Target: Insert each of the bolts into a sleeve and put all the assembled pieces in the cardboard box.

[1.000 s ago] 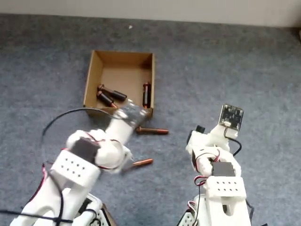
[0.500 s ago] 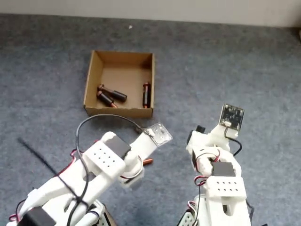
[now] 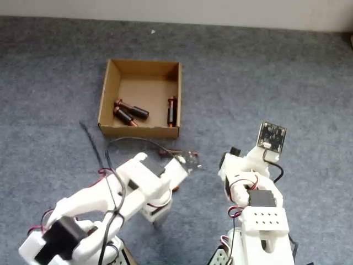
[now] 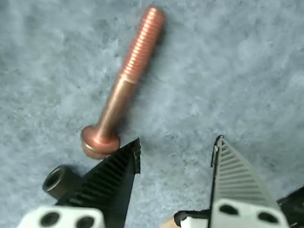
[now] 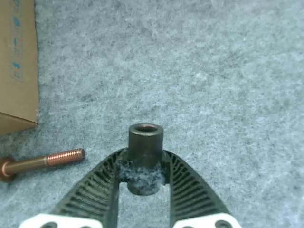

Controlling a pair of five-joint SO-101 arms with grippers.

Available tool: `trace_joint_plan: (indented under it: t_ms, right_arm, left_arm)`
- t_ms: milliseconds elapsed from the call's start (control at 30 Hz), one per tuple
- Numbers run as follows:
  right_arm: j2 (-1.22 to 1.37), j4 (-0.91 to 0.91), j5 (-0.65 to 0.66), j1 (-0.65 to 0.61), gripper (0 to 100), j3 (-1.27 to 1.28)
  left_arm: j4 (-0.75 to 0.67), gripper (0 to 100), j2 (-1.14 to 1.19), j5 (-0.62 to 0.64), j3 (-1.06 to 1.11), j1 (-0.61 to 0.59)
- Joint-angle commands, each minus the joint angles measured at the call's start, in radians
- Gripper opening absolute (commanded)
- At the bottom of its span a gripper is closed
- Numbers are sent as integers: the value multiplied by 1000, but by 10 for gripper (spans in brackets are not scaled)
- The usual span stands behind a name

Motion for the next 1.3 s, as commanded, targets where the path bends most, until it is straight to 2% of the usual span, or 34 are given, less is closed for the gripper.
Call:
trace_joint_plan:
  t_ms: [0, 200, 333, 533, 700, 767, 1267]
  right_arm:
    - [-24, -22, -12, 12, 5, -7]
    - [-24, -22, -12, 12, 5, -7]
    - [-24, -22, -12, 12, 5, -7]
    - [-24, -22, -12, 12, 5, -7]
    - [-24, -22, -12, 12, 5, -7]
    - [-24, -22, -12, 12, 5, -7]
    - [-24, -22, -12, 12, 5, -7]
  left_arm:
    - [-21, 259, 67, 63, -105, -101]
    - [-15, 259, 4, 26, -295, -358]
    - [-12, 258, -139, 64, -369, -440]
    - [77, 258, -302, 262, -317, -366]
    - [71, 258, -315, 497, -203, -305]
    - [69, 260, -315, 549, -160, -291]
    - [-164, 260, -314, 571, 47, -269]
